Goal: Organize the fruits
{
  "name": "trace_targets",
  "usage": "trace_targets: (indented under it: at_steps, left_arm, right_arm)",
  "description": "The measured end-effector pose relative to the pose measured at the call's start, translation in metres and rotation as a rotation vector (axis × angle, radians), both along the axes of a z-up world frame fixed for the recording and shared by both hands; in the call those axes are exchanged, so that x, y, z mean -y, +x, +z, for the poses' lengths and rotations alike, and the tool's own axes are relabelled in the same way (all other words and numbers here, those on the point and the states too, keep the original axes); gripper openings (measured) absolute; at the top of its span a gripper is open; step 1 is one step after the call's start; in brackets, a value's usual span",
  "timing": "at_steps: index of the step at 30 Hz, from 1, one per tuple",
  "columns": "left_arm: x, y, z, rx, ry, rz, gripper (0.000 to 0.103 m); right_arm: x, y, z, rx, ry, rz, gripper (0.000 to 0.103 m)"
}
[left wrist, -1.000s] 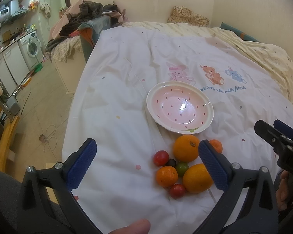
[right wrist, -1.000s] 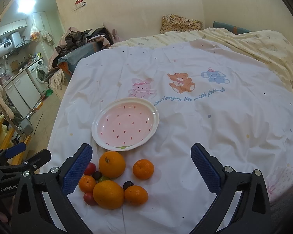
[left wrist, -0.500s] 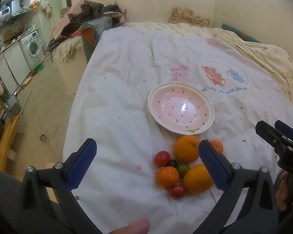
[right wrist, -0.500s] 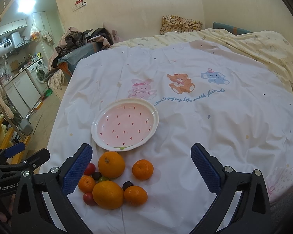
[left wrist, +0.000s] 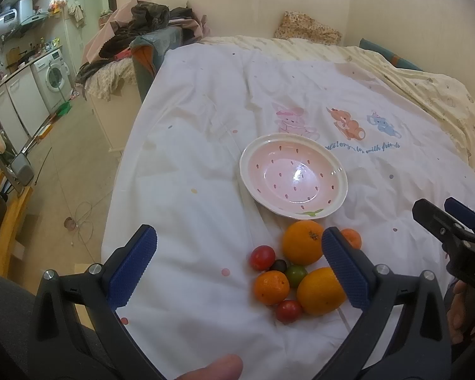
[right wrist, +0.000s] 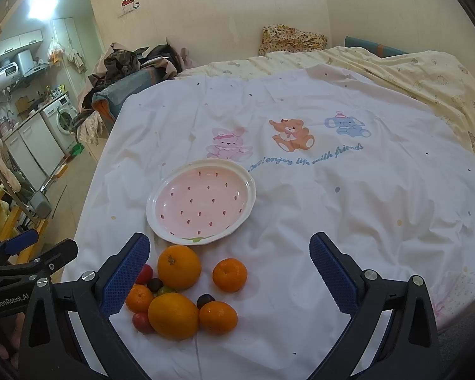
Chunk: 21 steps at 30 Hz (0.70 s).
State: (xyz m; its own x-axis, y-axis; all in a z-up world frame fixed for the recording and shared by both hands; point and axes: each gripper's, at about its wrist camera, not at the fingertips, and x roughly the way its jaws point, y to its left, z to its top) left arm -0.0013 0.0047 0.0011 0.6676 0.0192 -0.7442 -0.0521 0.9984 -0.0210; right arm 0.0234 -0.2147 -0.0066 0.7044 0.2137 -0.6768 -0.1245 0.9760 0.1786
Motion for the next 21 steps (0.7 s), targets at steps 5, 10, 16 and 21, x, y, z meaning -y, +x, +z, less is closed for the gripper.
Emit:
trace_targets:
  at_steps: [5, 10, 16, 21]
  left_arm:
    - [0.000, 0.001, 0.000, -0.001, -0.002, 0.000, 0.103]
    - [0.000, 0.001, 0.000, -0.007, 0.000, 0.003, 0.103]
    - [-0.006, 0.005, -0.007, -0.047, 0.022, 0.047, 0.103]
    - [-0.013, 0.012, -0.014, -0.083, 0.001, 0.081, 0.103]
  right_arm:
    - [0.003, 0.001, -0.002, -0.004, 0.001, -0.004, 0.103]
    - [0.006, 0.003, -0.003, -0.023, 0.011, -0.007, 0.103]
    - [0.038, 0.030, -0.006, -0.209, 0.138, 0.020, 0.103]
    - [0.038, 0.064, -0.059, -0.599, 0.159, 0.122, 0.097]
